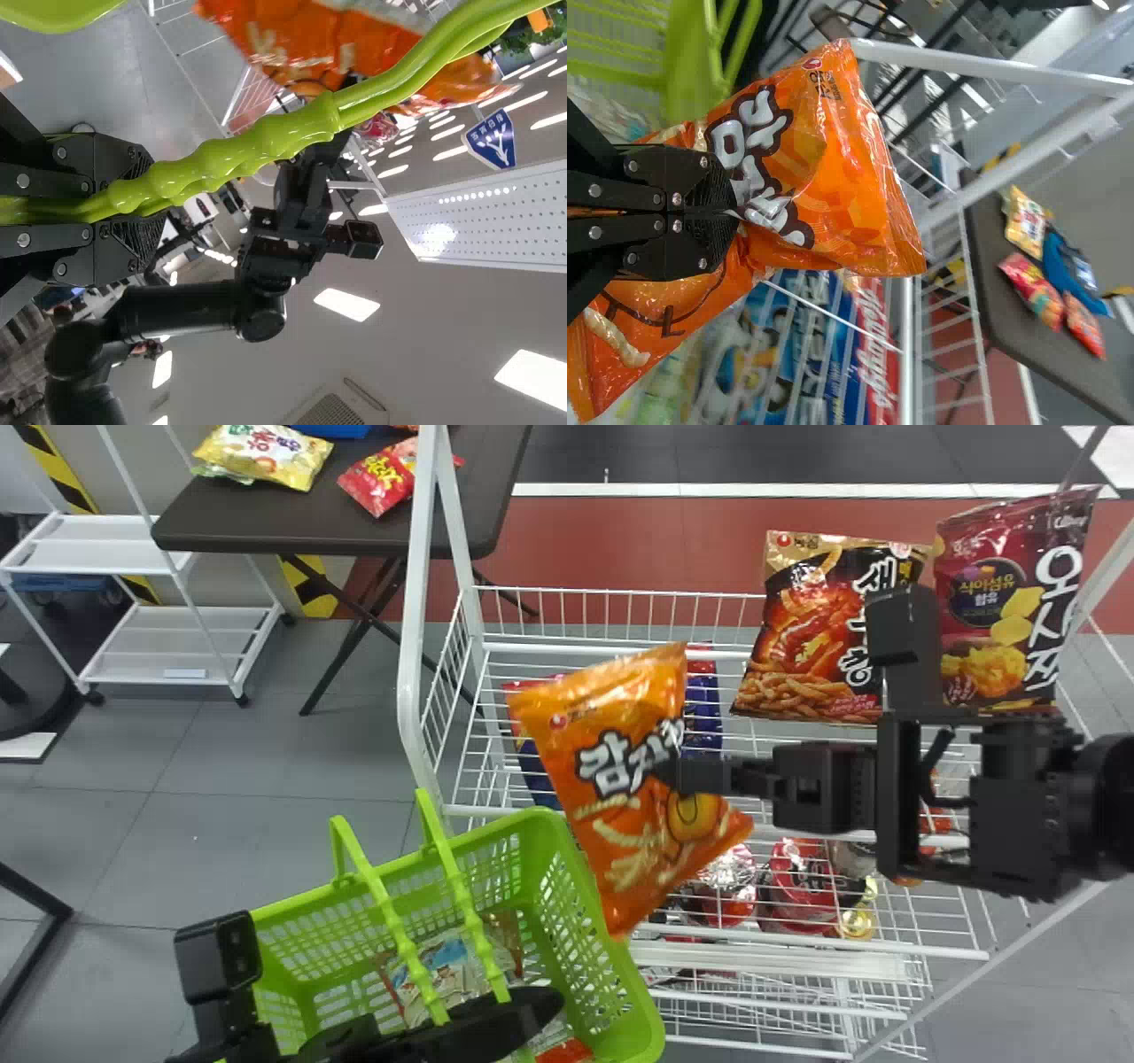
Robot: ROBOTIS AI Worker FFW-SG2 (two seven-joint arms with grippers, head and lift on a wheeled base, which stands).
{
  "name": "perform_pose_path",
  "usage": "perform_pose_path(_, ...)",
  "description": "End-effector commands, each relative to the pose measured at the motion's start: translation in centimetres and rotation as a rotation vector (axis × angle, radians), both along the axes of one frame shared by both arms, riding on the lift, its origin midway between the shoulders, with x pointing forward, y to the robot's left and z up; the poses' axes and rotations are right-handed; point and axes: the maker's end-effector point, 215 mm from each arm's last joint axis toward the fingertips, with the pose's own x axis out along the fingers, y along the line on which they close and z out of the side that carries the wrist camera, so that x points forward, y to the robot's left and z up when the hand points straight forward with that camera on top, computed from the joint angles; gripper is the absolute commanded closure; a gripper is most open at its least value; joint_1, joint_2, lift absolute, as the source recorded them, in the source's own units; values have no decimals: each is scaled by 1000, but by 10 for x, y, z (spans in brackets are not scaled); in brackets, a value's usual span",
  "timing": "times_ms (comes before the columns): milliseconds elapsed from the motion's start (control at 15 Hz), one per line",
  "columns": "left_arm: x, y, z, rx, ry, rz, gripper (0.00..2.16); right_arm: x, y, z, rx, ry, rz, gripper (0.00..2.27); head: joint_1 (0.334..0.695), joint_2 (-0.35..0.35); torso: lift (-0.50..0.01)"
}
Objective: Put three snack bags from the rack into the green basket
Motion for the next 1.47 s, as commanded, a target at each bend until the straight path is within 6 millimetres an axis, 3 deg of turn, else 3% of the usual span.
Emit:
perform_pose_path(0,1,-3,1,-1,-5,0,2145,-29,15,-4,42,67,57,2250,695,86,0)
perform_pose_path(200,3,-3,0,-7,-7,4,2148,-58,30,-15,47,136,104,2250,695,123,0)
perform_pose_path(533,7,-1,4,-23,-33,25,2148,-77,36,-34,-20,178,127,2250,695,152,0)
perform_pose_path(800,5,-7,5,-35,-34,13,2148,-76,64,-33,22,202,149,2250,695,182,0)
perform_pose_path(1133,3,-11,12,-81,-32,3,2148,-71,107,-48,131,274,131,2250,695,248,0)
perform_pose_path(1267,3,-10,14,-88,-32,3,2145,-59,114,-54,185,287,91,2246,695,281,0)
perform_pose_path(1400,3,-9,14,-89,-31,6,2148,-62,118,-65,213,330,80,2115,695,294,0)
